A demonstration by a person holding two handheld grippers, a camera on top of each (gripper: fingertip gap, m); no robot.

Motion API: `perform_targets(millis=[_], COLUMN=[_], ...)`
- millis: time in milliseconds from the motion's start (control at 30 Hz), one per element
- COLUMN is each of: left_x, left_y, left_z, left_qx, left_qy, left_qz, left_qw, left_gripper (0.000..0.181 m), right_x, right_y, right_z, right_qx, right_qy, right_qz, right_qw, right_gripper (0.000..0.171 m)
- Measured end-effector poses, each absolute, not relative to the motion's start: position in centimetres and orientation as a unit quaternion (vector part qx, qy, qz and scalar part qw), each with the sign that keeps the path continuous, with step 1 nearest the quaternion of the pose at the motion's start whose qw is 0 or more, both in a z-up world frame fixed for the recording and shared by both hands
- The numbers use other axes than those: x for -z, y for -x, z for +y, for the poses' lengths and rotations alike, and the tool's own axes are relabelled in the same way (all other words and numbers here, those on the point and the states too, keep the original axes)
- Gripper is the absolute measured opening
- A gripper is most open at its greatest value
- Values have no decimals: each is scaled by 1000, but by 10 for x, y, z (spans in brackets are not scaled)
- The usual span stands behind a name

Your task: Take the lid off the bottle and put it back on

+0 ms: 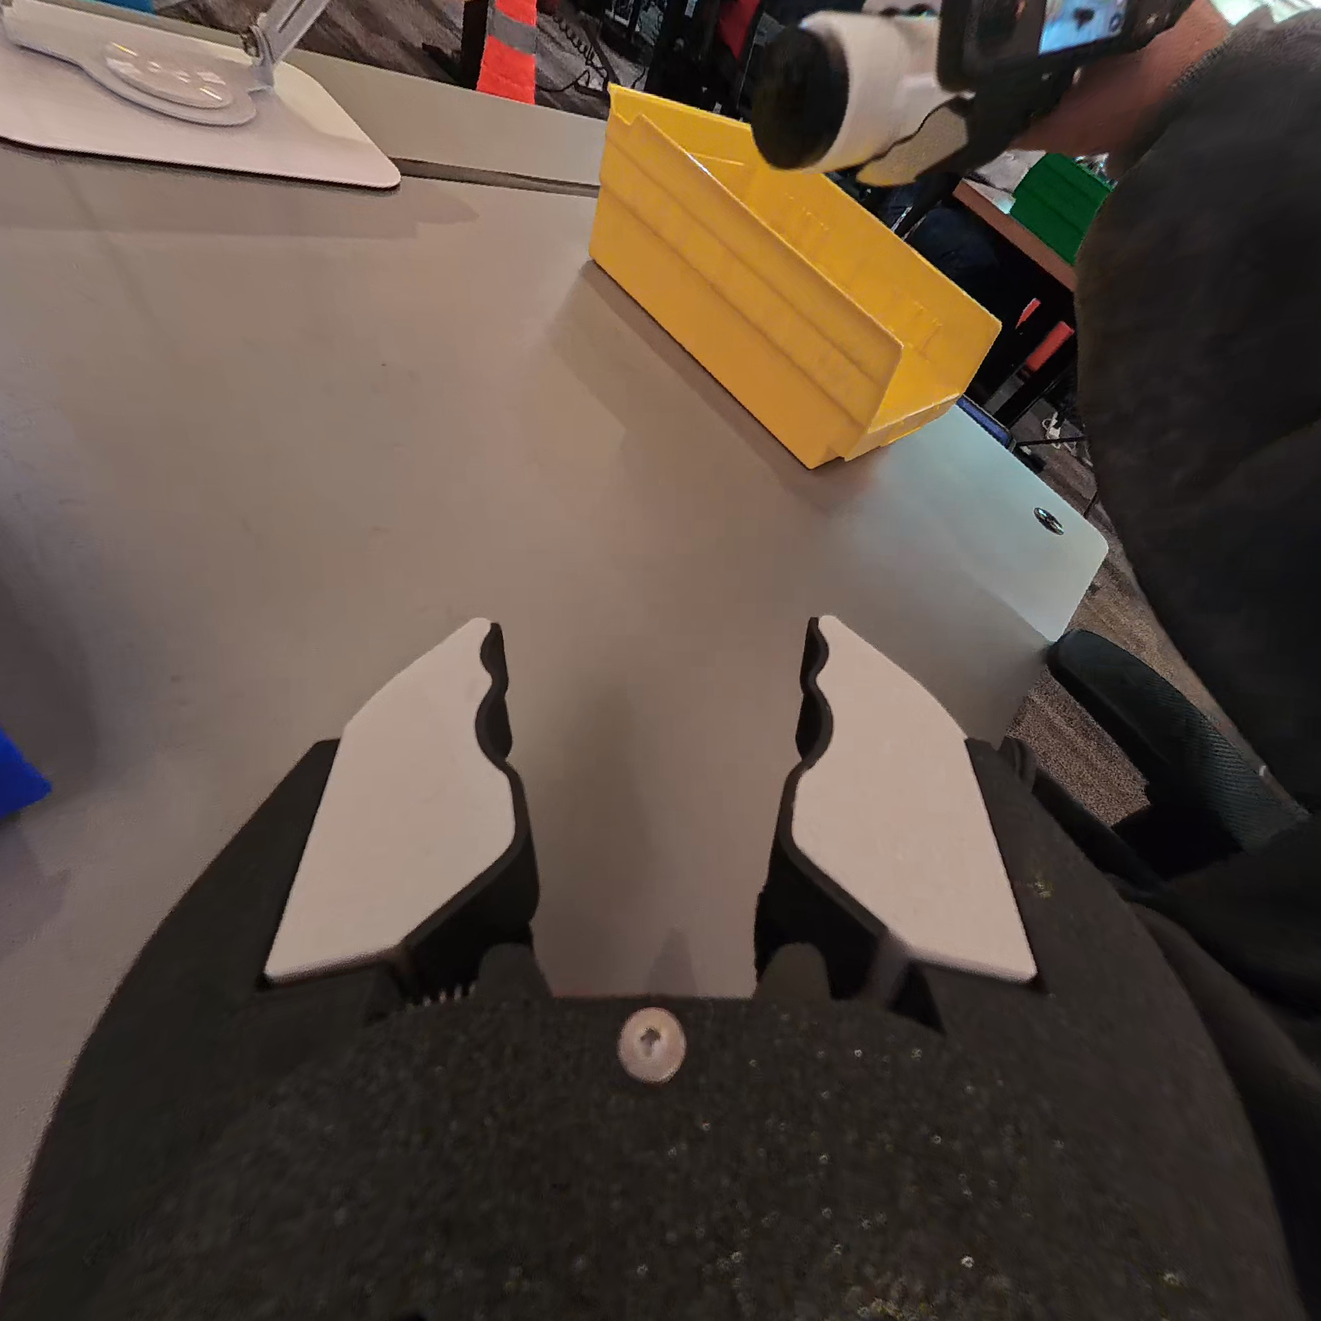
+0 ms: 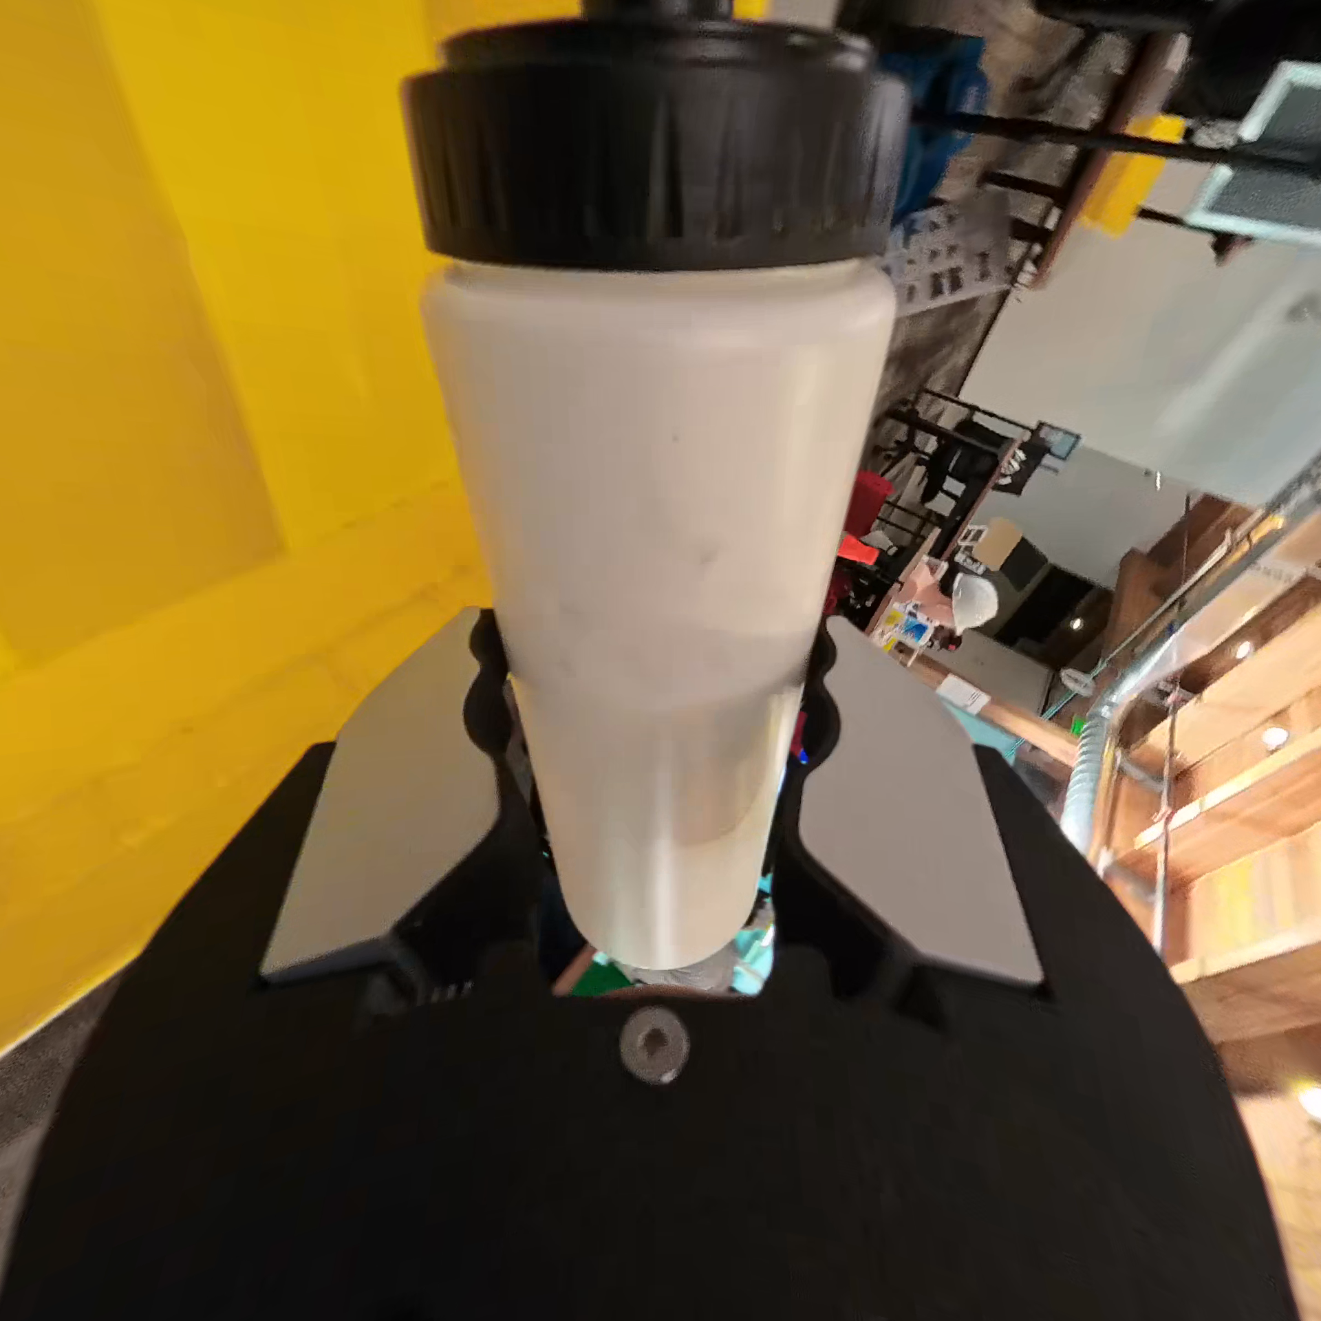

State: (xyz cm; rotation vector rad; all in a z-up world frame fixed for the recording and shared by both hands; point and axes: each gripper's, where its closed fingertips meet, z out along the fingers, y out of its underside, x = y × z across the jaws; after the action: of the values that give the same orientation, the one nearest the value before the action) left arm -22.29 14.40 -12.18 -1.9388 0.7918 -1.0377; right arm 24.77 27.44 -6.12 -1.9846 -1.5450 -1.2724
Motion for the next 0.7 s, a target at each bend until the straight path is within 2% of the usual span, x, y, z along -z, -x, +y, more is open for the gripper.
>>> perform_targets(millis=[167,333,533,700], left_x=[125,127,128,131], left_y=[223,225,225,222], left_z=[146,146,144,142], left_qx=[418,425,430,435], left_qy=[768,770,770,771], left_qz=[303,299,301,304], left_qw=[380,371,363,351], left_gripper=[78,78,78,79], right_x=[90,119,166,187], right_y=[-239,-215,-208,-215], right_z=[285,285,269,276], right_qx=[481,440,349,331], right_qy=[547,376,330,338], right_qz=[-684,-815,-877,-881], right_qw=[44,17,4,-1], right_gripper=[81,81,81,84])
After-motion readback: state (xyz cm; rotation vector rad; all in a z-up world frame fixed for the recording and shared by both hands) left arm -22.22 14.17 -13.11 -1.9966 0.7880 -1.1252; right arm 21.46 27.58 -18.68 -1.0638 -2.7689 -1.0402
